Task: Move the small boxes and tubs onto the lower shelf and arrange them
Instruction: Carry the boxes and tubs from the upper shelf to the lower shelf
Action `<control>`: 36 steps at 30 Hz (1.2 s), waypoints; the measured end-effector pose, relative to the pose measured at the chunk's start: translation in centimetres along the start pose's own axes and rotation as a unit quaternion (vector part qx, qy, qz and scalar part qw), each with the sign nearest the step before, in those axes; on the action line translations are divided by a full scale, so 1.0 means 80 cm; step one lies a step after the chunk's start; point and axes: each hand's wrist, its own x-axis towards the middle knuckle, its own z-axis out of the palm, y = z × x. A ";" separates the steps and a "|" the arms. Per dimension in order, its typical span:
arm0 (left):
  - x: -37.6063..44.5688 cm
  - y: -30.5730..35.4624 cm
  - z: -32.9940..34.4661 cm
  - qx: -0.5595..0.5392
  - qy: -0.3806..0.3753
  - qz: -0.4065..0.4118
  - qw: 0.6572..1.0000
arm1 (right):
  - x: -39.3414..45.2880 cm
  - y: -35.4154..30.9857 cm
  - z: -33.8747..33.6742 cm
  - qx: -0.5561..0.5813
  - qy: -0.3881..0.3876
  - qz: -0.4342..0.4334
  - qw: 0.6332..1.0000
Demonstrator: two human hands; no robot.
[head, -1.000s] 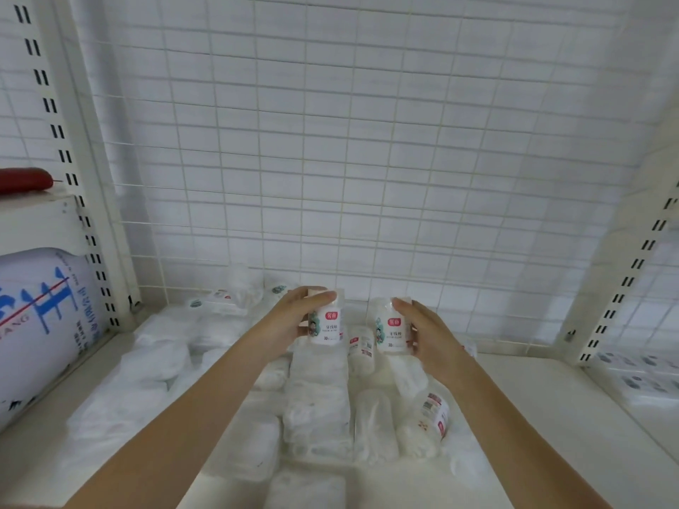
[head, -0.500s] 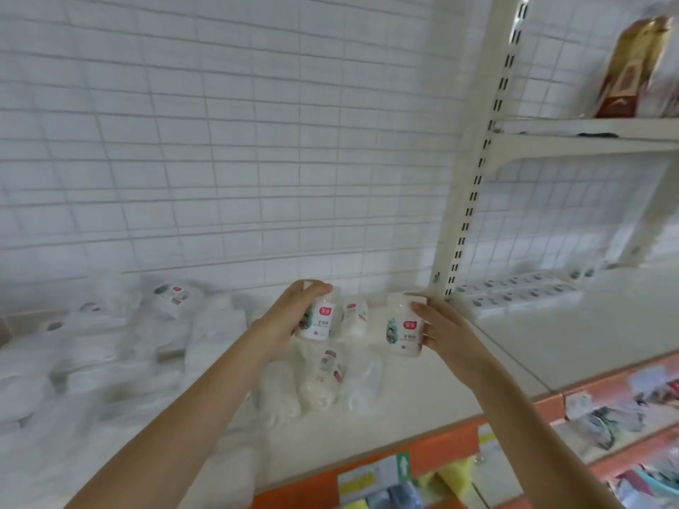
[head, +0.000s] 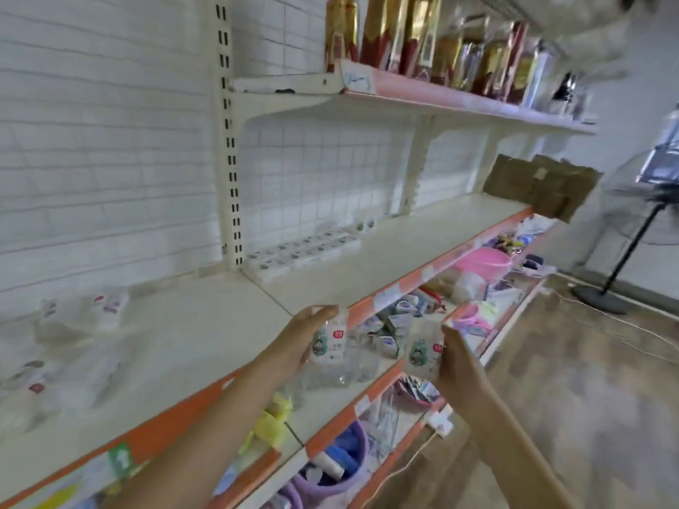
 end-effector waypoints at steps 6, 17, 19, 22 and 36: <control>0.047 -0.059 0.120 -0.012 -0.051 -0.047 0.998 | -0.029 -0.014 -0.121 -0.047 0.053 -0.044 0.997; 0.194 -0.061 0.201 0.121 -0.125 -0.011 0.985 | 0.043 -0.076 -0.243 -0.158 0.142 -0.106 0.971; 0.243 -0.045 0.209 0.113 -0.111 0.013 0.987 | 0.084 -0.095 -0.249 -0.179 0.129 -0.117 0.968; 0.319 -0.017 0.214 0.118 -0.078 0.039 0.989 | 0.153 -0.126 -0.254 -0.207 0.091 -0.133 0.965; 0.567 0.053 0.174 0.278 0.024 0.084 0.957 | 0.464 -0.220 -0.224 -0.301 -0.042 -0.134 0.943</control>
